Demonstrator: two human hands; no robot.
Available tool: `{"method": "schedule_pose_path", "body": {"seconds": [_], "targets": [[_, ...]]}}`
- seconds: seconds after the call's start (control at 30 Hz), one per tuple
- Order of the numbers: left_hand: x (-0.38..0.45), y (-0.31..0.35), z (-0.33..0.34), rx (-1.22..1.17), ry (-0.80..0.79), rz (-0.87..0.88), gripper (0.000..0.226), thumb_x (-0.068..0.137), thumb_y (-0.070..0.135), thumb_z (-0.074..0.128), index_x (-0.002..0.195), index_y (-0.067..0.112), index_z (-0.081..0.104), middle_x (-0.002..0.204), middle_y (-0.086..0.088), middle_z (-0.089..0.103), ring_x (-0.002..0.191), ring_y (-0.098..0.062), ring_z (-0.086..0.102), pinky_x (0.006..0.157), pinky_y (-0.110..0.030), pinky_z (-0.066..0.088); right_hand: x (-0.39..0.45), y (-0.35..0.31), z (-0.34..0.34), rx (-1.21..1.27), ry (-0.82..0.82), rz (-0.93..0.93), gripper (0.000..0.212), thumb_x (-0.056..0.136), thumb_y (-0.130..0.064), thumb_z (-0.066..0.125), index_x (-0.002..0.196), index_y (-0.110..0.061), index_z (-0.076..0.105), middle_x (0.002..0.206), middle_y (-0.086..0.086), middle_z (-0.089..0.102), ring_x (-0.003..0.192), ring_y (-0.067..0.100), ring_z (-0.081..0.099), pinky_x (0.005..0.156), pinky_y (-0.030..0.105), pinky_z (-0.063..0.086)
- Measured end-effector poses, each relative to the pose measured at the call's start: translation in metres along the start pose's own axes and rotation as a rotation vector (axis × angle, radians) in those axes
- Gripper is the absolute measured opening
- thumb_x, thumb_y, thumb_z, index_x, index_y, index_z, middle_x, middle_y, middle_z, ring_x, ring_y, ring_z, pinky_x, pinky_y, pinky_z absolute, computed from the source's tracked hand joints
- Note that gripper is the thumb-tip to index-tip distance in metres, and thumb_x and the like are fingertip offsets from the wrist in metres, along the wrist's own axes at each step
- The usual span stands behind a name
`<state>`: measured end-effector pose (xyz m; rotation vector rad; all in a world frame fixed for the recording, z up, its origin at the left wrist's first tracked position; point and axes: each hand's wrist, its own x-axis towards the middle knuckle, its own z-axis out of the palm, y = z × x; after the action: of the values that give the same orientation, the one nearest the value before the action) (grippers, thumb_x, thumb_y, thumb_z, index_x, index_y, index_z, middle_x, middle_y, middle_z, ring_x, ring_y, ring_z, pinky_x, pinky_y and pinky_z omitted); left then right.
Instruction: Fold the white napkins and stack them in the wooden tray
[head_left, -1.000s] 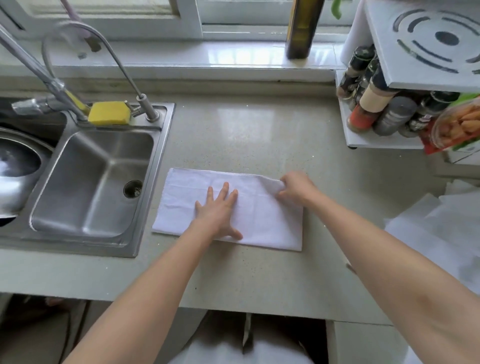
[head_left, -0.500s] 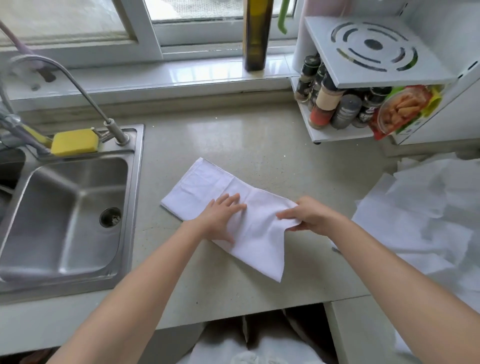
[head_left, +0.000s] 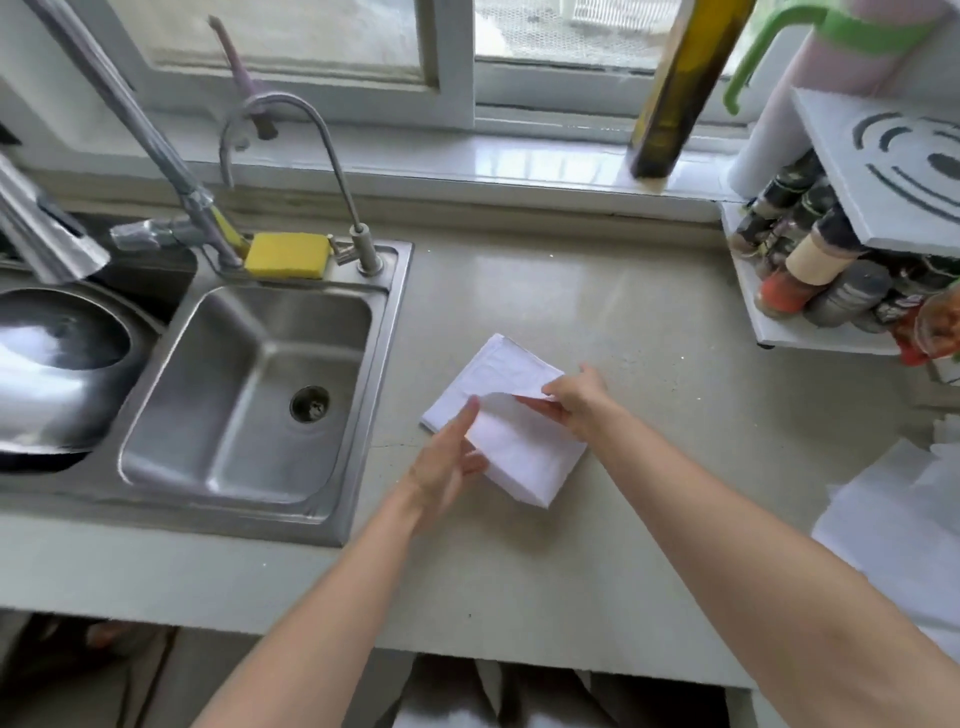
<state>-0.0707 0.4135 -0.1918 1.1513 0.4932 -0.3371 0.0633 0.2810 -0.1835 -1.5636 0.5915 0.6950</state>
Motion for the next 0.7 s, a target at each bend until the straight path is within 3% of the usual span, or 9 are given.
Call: {"method": "schedule_pose_path", "body": {"seconds": [0.07, 0.17, 0.23, 0.3, 0.4, 0.5, 0.6, 0.67, 0.7], "targets": [[0.004, -0.005, -0.006, 0.094, 0.194, -0.018, 0.046, 0.082, 0.039, 0.071, 0.115, 0.009, 0.059, 0.109, -0.008, 0.066, 0.097, -0.025, 0.063, 0.087, -0.034, 0.048, 0.044, 0.013, 0.008, -0.170, 0.035, -0.071, 0.070, 0.066, 0.002, 0.050, 0.134, -0.015, 0.042, 0.133, 0.010, 0.047, 0.110, 0.034, 0.060, 0.088, 0.044, 0.054], [0.012, -0.007, -0.010, 0.094, 0.331, -0.094, 0.020, 0.095, 0.008, 0.054, 0.111, -0.002, 0.060, 0.099, -0.013, 0.068, 0.081, -0.016, 0.066, 0.073, -0.022, 0.053, 0.040, 0.000, 0.021, -0.337, 0.050, -0.126, 0.015, 0.065, -0.008, 0.056, 0.079, -0.014, 0.057, 0.085, 0.008, 0.064, 0.084, 0.025, 0.066, 0.074, 0.030, 0.051], [0.013, -0.001, -0.011, -0.017, 0.384, -0.150, 0.023, 0.100, 0.011, 0.044, 0.111, -0.002, 0.058, 0.094, -0.013, 0.066, 0.078, -0.015, 0.064, 0.067, -0.020, 0.053, 0.024, -0.014, 0.028, -0.347, -0.053, -0.114, 0.010, 0.074, -0.009, 0.068, 0.079, -0.007, 0.060, 0.078, 0.011, 0.062, 0.075, 0.022, 0.064, 0.072, 0.030, 0.052], [0.014, 0.006, -0.011, -0.129, 0.439, -0.189, 0.033, 0.102, 0.027, 0.038, 0.104, 0.001, 0.058, 0.089, -0.013, 0.066, 0.080, -0.020, 0.065, 0.068, -0.024, 0.054, 0.022, -0.027, 0.026, -0.316, -0.241, -0.071, 0.021, 0.074, -0.005, 0.076, 0.090, 0.000, 0.063, 0.081, 0.011, 0.062, 0.083, 0.019, 0.066, 0.086, 0.030, 0.054], [0.018, 0.008, -0.012, -0.141, 0.502, -0.224, 0.036, 0.100, 0.037, 0.044, 0.096, 0.005, 0.059, 0.089, -0.014, 0.067, 0.078, -0.022, 0.066, 0.065, -0.027, 0.056, 0.023, -0.040, 0.016, -0.579, -0.394, -0.048, 0.024, 0.064, 0.001, 0.078, 0.080, -0.002, 0.061, 0.078, 0.010, 0.051, 0.085, 0.020, 0.060, 0.097, 0.035, 0.049], [0.021, 0.007, -0.008, -0.100, 0.570, -0.216, 0.015, 0.097, 0.017, 0.054, 0.091, 0.003, 0.059, 0.093, -0.017, 0.066, 0.070, -0.021, 0.066, 0.059, -0.026, 0.057, 0.026, -0.040, 0.013, -0.776, -0.310, -0.173, 0.016, 0.075, 0.004, 0.069, 0.087, 0.014, 0.065, 0.076, 0.016, 0.064, 0.074, 0.027, 0.069, 0.080, 0.036, 0.058], [0.026, 0.002, -0.008, 0.023, 0.631, -0.208, 0.021, 0.095, 0.006, 0.053, 0.075, 0.002, 0.054, 0.093, -0.022, 0.068, 0.067, -0.023, 0.068, 0.054, -0.025, 0.058, 0.027, -0.040, 0.021, -1.169, -0.113, -0.489, 0.022, 0.078, 0.003, 0.052, 0.060, -0.009, 0.055, 0.051, 0.008, 0.053, 0.049, 0.032, 0.054, 0.050, 0.028, 0.047], [0.026, 0.003, -0.008, 0.062, 0.643, -0.205, 0.019, 0.094, 0.003, 0.052, 0.075, 0.002, 0.055, 0.091, -0.023, 0.068, 0.067, -0.023, 0.069, 0.054, -0.026, 0.058, 0.027, -0.042, 0.025, -1.493, 0.081, -0.794, 0.024, 0.075, -0.001, 0.051, 0.054, -0.014, 0.047, 0.059, 0.006, 0.040, 0.061, 0.031, 0.040, 0.050, 0.028, 0.030], [0.026, 0.003, -0.008, 0.068, 0.641, -0.209, 0.020, 0.093, 0.001, 0.051, 0.074, 0.001, 0.055, 0.090, -0.023, 0.068, 0.067, -0.023, 0.069, 0.054, -0.026, 0.059, 0.028, -0.042, 0.026, -1.573, 0.088, -0.935, 0.020, 0.077, -0.004, 0.053, 0.059, -0.013, 0.056, 0.071, 0.006, 0.046, 0.071, 0.030, 0.044, 0.053, 0.029, 0.032]]}}
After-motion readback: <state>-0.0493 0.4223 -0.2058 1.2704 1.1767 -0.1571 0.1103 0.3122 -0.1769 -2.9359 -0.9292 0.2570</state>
